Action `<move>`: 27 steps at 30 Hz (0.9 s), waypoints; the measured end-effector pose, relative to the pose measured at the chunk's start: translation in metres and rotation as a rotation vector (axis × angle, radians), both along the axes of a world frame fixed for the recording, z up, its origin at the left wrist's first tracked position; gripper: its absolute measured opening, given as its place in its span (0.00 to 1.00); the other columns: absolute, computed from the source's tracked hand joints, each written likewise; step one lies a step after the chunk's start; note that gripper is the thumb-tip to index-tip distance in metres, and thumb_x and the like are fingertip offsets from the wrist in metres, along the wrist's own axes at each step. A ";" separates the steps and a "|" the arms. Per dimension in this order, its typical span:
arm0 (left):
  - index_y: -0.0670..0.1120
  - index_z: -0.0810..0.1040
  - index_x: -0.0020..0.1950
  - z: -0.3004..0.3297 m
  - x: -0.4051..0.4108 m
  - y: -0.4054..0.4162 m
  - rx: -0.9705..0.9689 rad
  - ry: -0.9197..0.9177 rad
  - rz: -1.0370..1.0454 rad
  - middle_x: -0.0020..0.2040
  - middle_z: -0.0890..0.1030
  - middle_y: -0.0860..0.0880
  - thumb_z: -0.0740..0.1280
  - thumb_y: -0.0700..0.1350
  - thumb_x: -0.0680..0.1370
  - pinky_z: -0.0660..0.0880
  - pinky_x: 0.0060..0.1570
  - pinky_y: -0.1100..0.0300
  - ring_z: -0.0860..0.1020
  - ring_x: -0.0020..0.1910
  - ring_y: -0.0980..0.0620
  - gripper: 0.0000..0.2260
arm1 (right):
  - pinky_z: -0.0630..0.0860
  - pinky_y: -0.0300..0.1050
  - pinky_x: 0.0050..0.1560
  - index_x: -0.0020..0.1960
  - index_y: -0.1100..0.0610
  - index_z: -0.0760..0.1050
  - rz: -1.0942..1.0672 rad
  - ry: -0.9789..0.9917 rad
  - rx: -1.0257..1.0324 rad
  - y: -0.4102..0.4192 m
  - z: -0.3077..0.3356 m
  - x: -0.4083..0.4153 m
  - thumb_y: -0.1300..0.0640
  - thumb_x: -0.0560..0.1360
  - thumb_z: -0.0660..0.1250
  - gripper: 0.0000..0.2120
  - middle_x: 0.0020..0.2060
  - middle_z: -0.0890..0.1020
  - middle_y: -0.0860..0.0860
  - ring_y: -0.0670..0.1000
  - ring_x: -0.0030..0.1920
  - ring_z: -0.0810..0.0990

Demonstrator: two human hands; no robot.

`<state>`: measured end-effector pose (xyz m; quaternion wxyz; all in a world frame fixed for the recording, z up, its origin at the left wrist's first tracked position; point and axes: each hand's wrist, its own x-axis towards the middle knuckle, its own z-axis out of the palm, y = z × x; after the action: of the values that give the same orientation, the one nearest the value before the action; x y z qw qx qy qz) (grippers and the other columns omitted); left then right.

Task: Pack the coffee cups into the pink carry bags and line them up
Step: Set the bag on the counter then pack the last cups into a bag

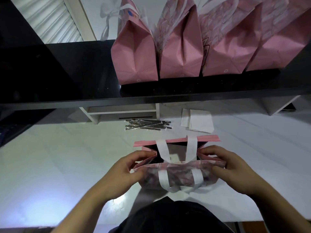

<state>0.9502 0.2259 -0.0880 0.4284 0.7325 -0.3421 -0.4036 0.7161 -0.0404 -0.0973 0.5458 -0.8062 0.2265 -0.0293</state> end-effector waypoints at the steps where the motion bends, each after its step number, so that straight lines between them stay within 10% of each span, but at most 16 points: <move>1: 0.61 0.81 0.66 -0.002 -0.001 -0.001 -0.038 0.052 0.031 0.68 0.81 0.58 0.68 0.34 0.81 0.77 0.64 0.56 0.78 0.69 0.57 0.23 | 0.79 0.44 0.57 0.61 0.44 0.82 -0.018 -0.023 0.033 -0.001 -0.001 0.001 0.66 0.78 0.70 0.20 0.60 0.84 0.45 0.47 0.60 0.83; 6: 0.47 0.73 0.65 -0.012 -0.001 -0.006 -0.190 0.273 0.247 0.60 0.85 0.46 0.70 0.28 0.78 0.81 0.51 0.60 0.84 0.58 0.46 0.21 | 0.84 0.45 0.48 0.60 0.44 0.79 -0.199 -0.093 0.283 -0.002 -0.008 0.002 0.57 0.79 0.72 0.13 0.53 0.87 0.52 0.55 0.53 0.87; 10: 0.64 0.68 0.75 -0.016 0.007 -0.006 -0.130 0.163 0.261 0.58 0.84 0.50 0.74 0.32 0.77 0.82 0.48 0.59 0.85 0.49 0.47 0.36 | 0.85 0.48 0.45 0.70 0.32 0.66 -0.260 -0.070 0.330 -0.006 -0.011 0.003 0.52 0.74 0.76 0.32 0.56 0.86 0.45 0.54 0.51 0.87; 19: 0.60 0.82 0.52 -0.011 0.008 -0.015 -0.107 -0.334 0.251 0.58 0.76 0.60 0.78 0.41 0.74 0.70 0.52 0.72 0.76 0.57 0.59 0.15 | 0.74 0.32 0.51 0.54 0.45 0.80 -0.195 -0.160 -0.455 -0.008 -0.008 0.009 0.59 0.72 0.77 0.14 0.56 0.75 0.39 0.44 0.57 0.76; 27: 0.58 0.78 0.47 -0.010 0.002 -0.022 -0.161 -0.584 0.057 0.59 0.80 0.64 0.74 0.36 0.74 0.74 0.55 0.64 0.78 0.61 0.60 0.16 | 0.78 0.43 0.52 0.49 0.58 0.82 -0.032 -0.226 -0.882 -0.008 -0.023 0.006 0.66 0.70 0.77 0.10 0.52 0.81 0.51 0.52 0.53 0.78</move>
<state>0.9523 0.2035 -0.0977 0.3799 0.7905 -0.4609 -0.1355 0.7216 -0.0489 -0.1207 0.1709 -0.9498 0.1439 -0.2191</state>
